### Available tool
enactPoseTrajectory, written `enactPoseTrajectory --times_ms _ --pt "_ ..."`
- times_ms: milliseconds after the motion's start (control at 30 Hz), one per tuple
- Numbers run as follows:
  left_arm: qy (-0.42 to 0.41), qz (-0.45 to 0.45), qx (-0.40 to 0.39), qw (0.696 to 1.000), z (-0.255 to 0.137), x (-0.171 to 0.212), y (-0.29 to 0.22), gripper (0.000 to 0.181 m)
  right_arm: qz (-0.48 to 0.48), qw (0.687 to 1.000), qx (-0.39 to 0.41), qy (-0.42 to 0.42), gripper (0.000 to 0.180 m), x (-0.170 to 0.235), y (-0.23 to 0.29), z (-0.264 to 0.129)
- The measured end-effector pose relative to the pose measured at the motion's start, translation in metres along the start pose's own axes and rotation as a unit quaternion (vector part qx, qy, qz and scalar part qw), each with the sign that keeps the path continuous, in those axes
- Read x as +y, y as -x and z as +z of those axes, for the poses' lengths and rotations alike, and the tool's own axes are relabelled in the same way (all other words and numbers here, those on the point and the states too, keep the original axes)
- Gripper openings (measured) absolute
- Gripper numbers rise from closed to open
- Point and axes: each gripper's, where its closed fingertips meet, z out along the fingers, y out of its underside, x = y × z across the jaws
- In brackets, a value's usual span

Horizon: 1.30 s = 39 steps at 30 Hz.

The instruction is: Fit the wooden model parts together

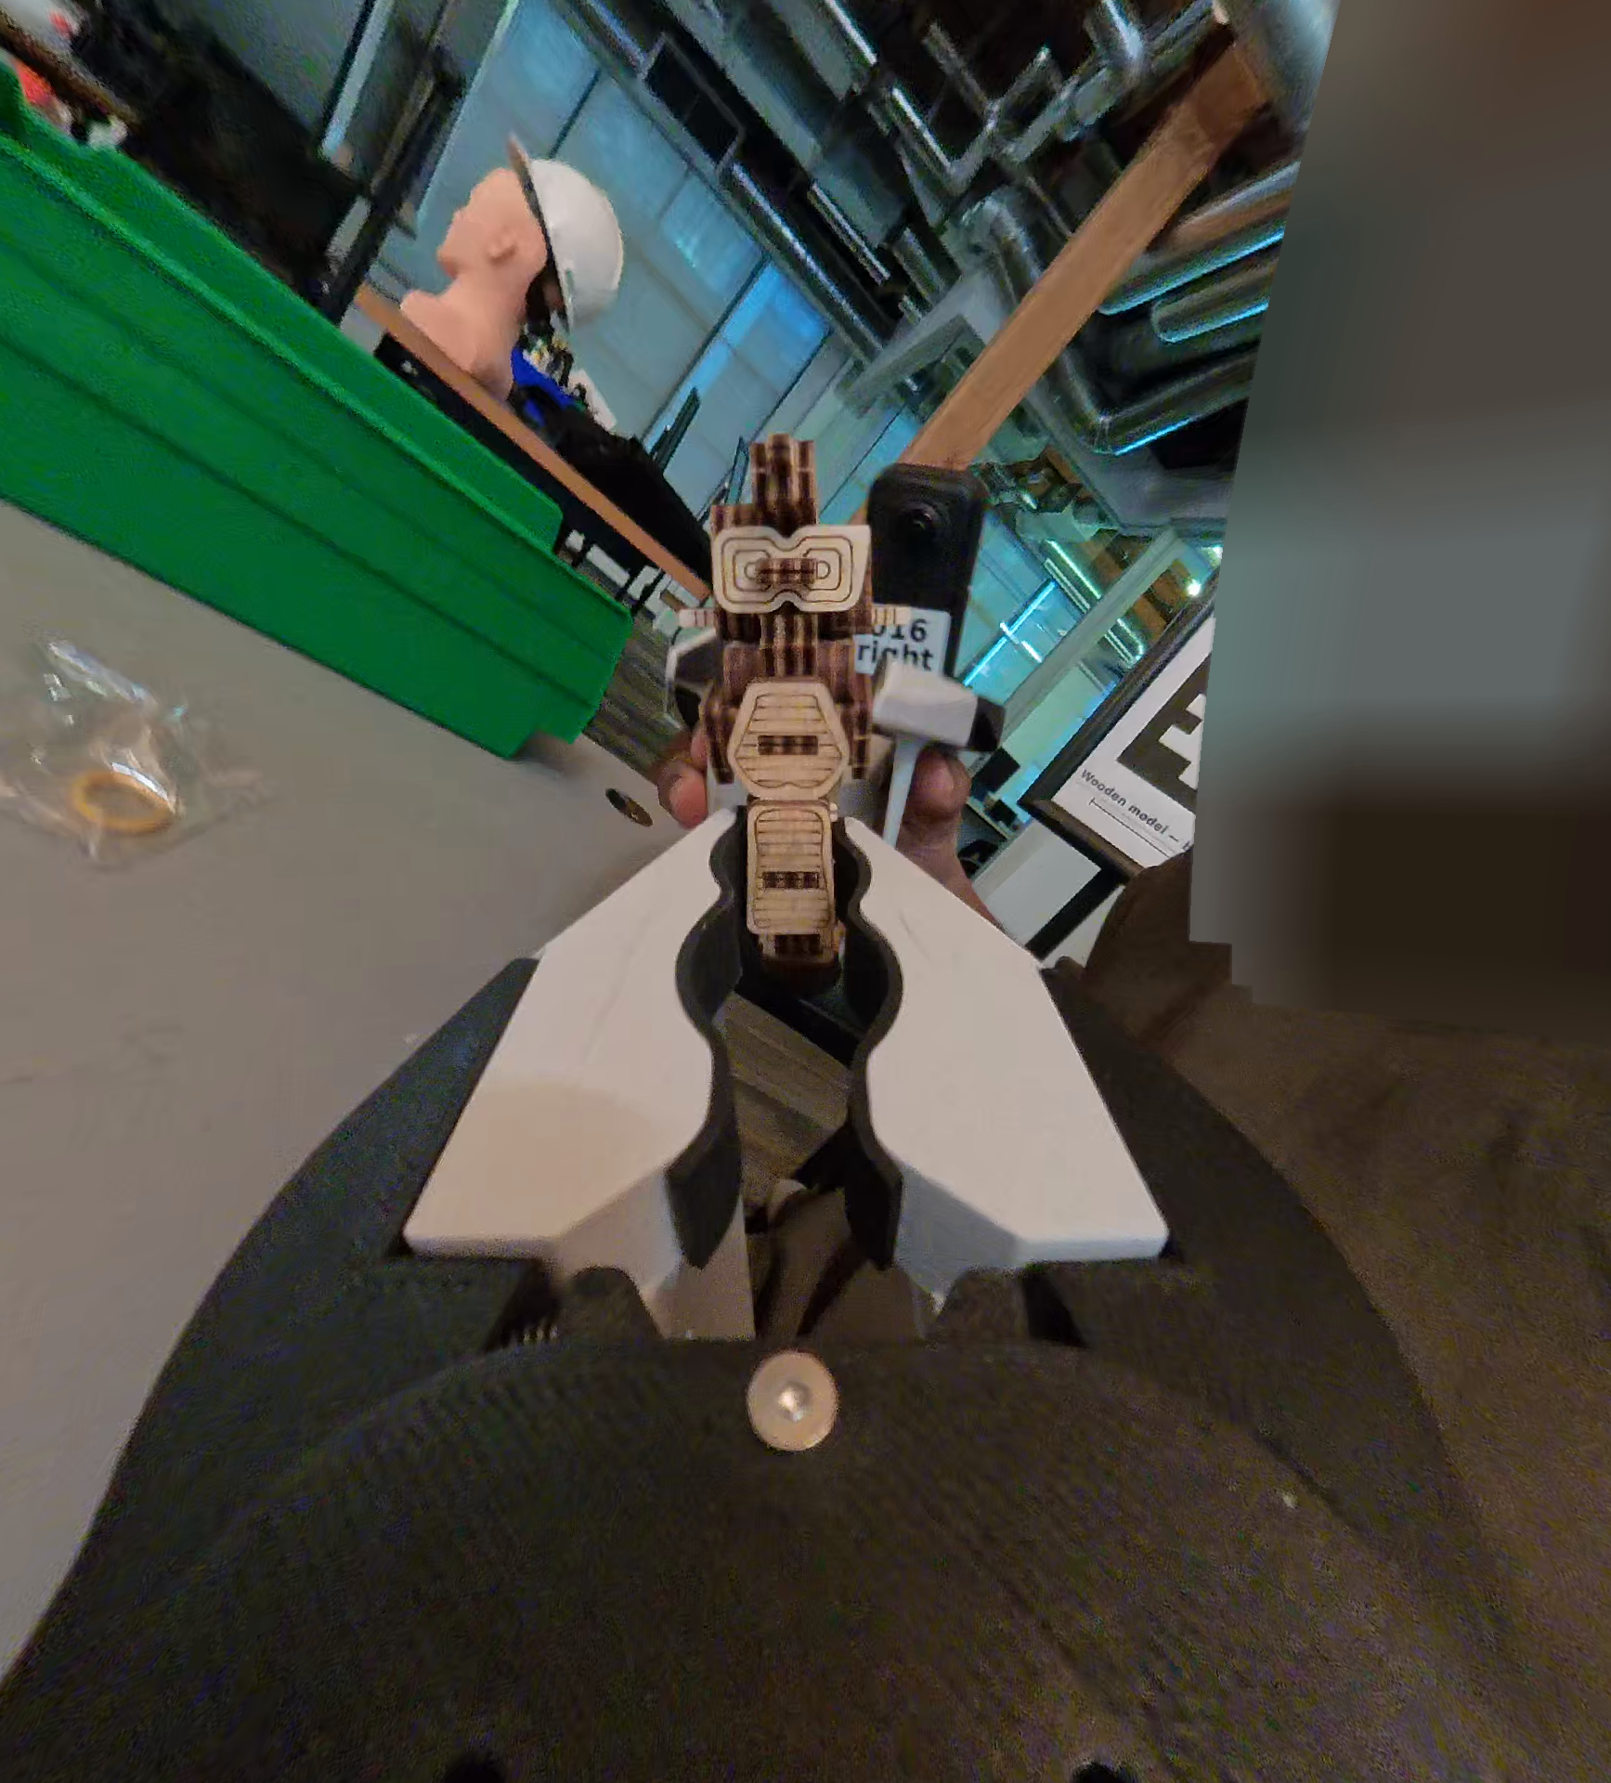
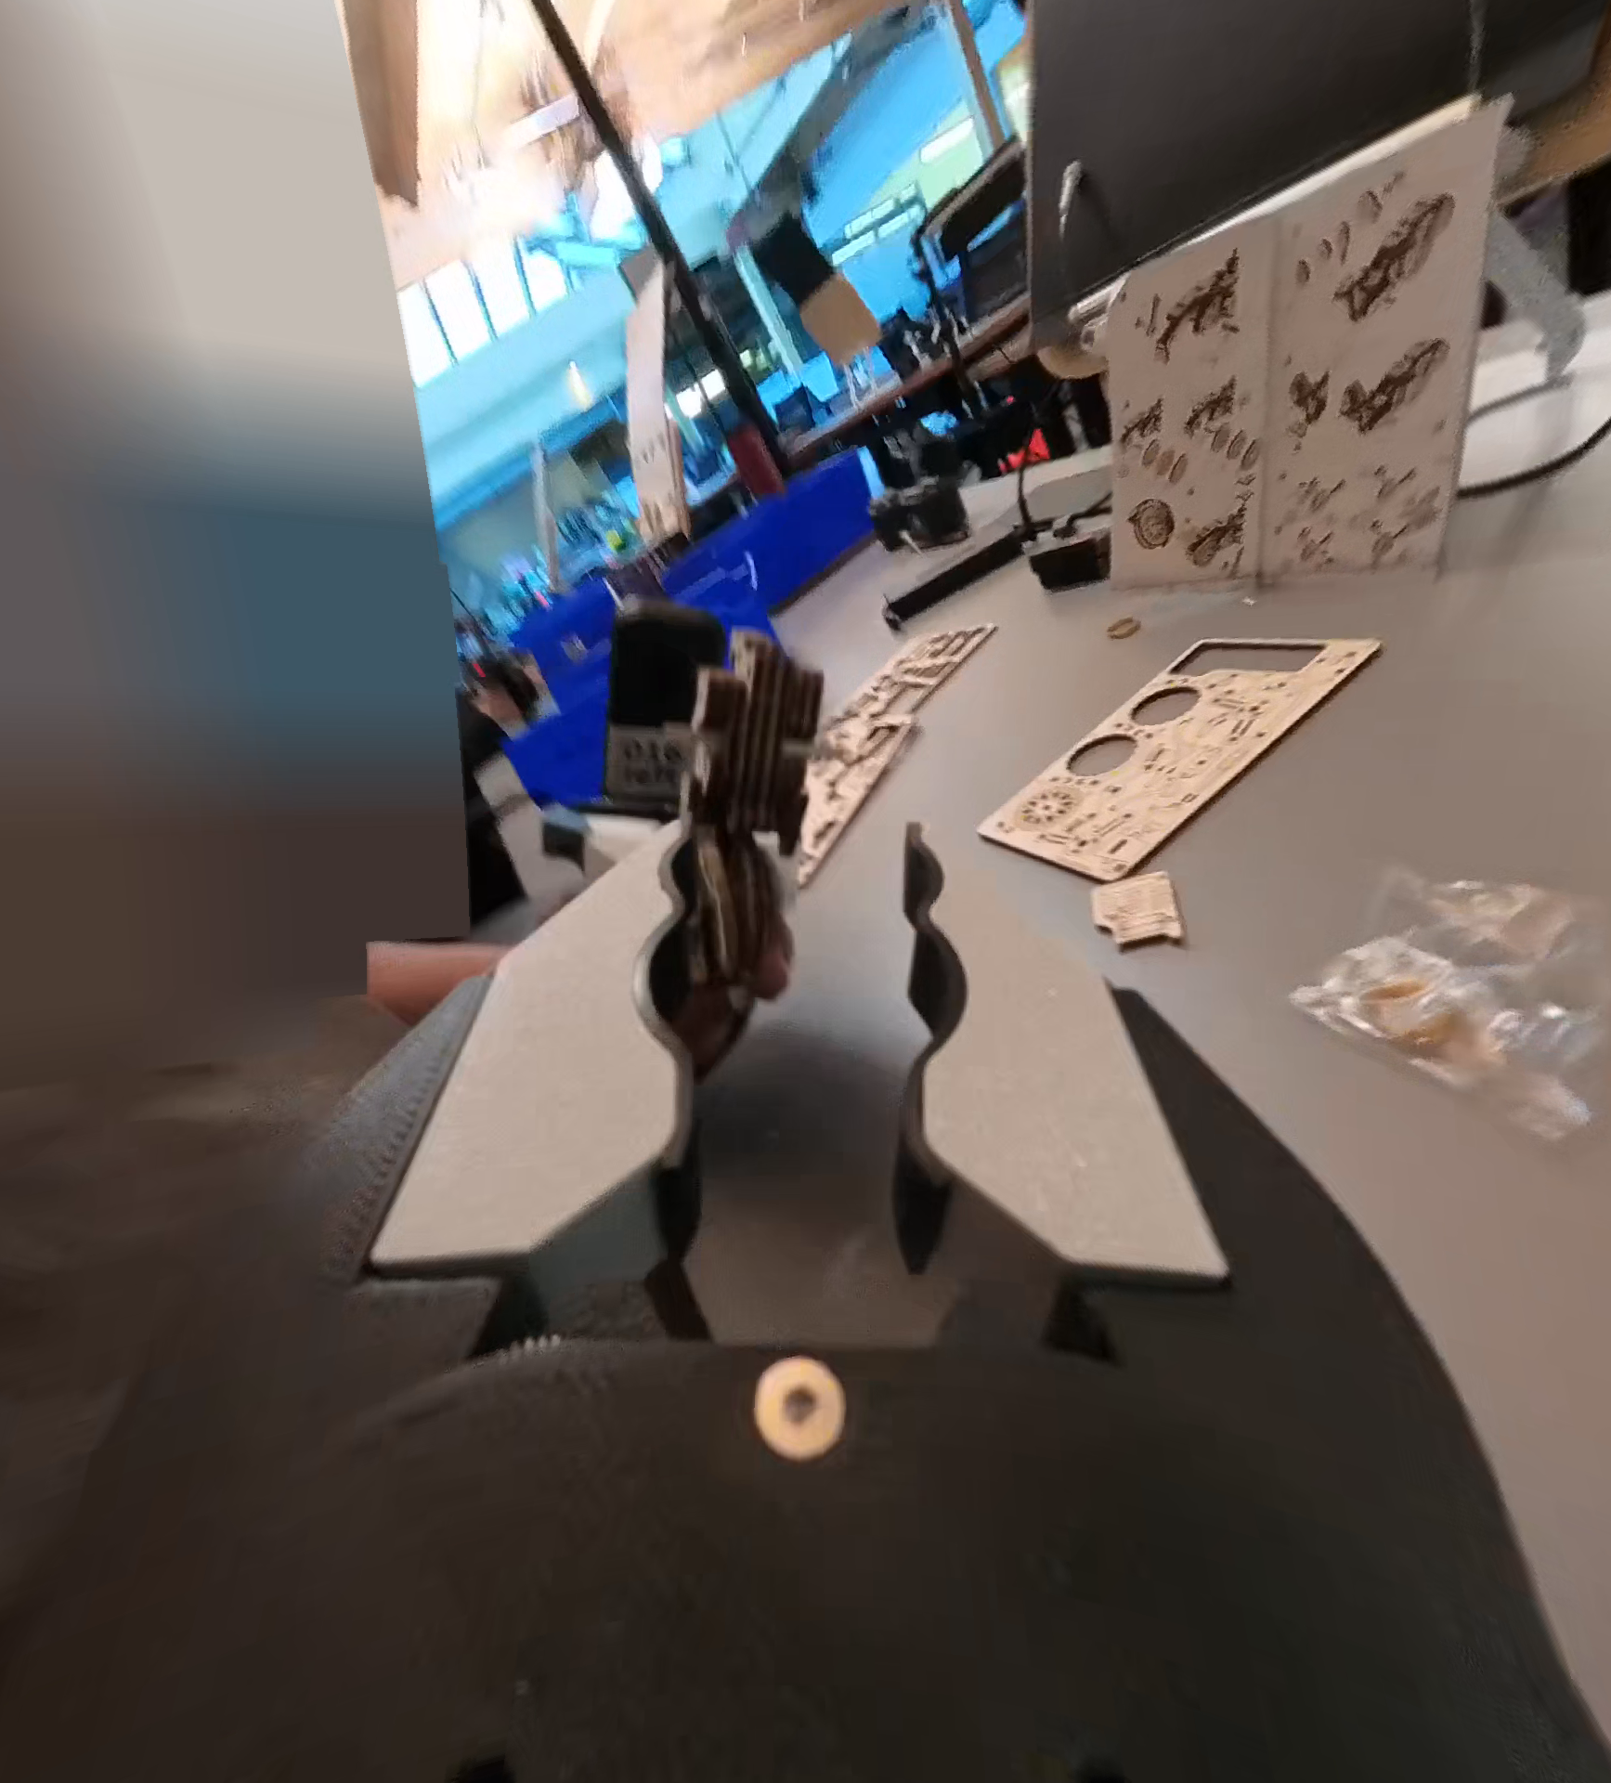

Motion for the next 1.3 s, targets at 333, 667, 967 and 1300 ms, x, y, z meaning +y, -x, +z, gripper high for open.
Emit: enactPoseTrajectory --times_ms 333,667,967,1300 --pt "0.002 0.060 0.051 0.997 -0.003 -0.004 -0.022 0.014 -0.096 0.994 -0.051 0.027 0.020 0.015 0.034 0.005" --pt "0.012 0.050 0.038 0.998 -0.001 0.001 -0.014 0.014 -0.088 0.994 -0.057 0.034 0.005 0.019 0.032 0.005" --pt "0.015 0.036 0.042 0.998 -0.002 0.002 -0.013 0.014 -0.075 0.995 -0.055 0.037 0.005 0.020 0.029 0.006" --pt "0.020 0.047 0.042 0.998 -0.002 0.003 -0.015 0.013 -0.074 0.995 -0.048 0.037 0.011 0.020 0.028 0.006"
